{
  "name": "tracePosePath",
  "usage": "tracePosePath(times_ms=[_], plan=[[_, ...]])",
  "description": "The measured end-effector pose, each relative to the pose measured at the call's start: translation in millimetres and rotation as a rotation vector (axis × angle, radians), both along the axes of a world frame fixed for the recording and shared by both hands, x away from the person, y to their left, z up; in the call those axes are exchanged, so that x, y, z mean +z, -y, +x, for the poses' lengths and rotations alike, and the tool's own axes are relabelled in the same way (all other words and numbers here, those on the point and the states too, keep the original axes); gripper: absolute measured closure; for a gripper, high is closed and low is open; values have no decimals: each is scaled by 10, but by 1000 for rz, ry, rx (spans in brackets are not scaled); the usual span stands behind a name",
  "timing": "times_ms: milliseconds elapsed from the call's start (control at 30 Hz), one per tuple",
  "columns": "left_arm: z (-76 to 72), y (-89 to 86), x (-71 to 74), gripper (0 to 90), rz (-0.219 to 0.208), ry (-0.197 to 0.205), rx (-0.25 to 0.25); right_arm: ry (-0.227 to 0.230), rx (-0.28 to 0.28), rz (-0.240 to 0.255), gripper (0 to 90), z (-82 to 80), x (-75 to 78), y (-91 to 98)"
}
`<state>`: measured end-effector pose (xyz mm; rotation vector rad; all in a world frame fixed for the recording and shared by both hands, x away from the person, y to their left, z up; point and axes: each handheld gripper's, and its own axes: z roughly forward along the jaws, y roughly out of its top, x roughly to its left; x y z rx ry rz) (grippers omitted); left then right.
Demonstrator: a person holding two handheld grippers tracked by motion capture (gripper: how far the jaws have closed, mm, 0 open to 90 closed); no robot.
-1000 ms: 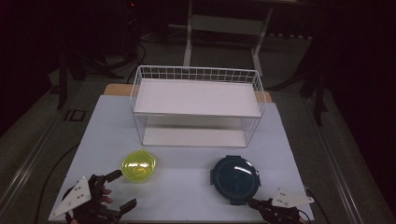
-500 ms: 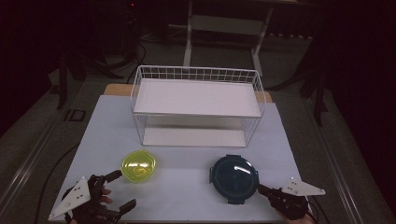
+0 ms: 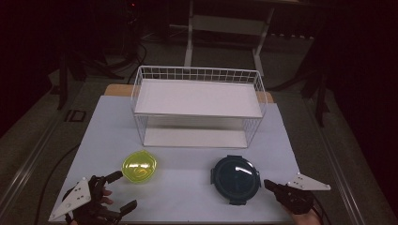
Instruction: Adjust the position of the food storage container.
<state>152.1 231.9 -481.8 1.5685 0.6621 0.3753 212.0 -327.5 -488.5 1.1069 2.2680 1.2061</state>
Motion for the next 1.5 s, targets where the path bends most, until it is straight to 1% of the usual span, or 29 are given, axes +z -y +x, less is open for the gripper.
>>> tracePosePath(times_ms=[100, 167, 200, 267, 433, 533, 733, 800, 967, 1067, 1133, 1200, 1233, 1267, 1333, 1400, 1467, 1500], plan=[[1, 4, -1, 0, 1, 0, -1, -17, 9, -9, 900, 30, -45, -19], [0, 6, -1, 0, 1, 0, -2, -30, 25, -12, 900, 51, -81, -58], [0, 7, -1, 0, 1, 0, -1, -22, 16, -19, 900, 55, -88, -69], [3, 9, -3, 0, 2, -1, -2, -35, 21, -2, 900, 85, -92, -53], [8, 19, -6, 0, 2, -4, -4, -40, 9, 12, 900, 139, -107, -55], [7, 24, -6, 0, 6, -2, -5, -41, 15, 12, 900, 160, -105, -74], [5, 25, -6, 0, 7, -3, -8, -36, 41, 2, 900, 216, -103, -179], [4, 25, -6, 0, 7, -3, -8, -44, 46, 7, 900, 230, -102, -194], [5, 30, -7, 0, 8, -3, -12, -44, 60, 18, 900, 239, -113, -219], [6, 36, -9, 0, 9, -3, -14, -45, 66, 33, 900, 246, -126, -239], [6, 37, -8, 0, 11, -2, -14, -46, 66, 33, 900, 246, -125, -251], [4, 40, -9, 0, 13, -4, -15, -48, 59, -22, 900, 265, -139, -295], [3, 40, -8, 0, 13, -2, -14, -52, 50, -28, 900, 272, -146, -299], [1, 40, -8, 0, 12, -3, -13, -64, 47, -19, 900, 283, -145, -292], [0, 39, -7, 0, 10, -2, -13, -62, 48, -16, 900, 283, -144, -289], [3, 39, -9, 0, 12, -3, -12, -39, 42, -22, 900, 264, -107, -270], [6, 49, -10, 0, 17, -4, -14, -28, 32, 2, 893, 252, -69, -237], [7, 56, -8, 0, 20, -3, -17, -25, 28, 14, 875, 245, -45, -220]])
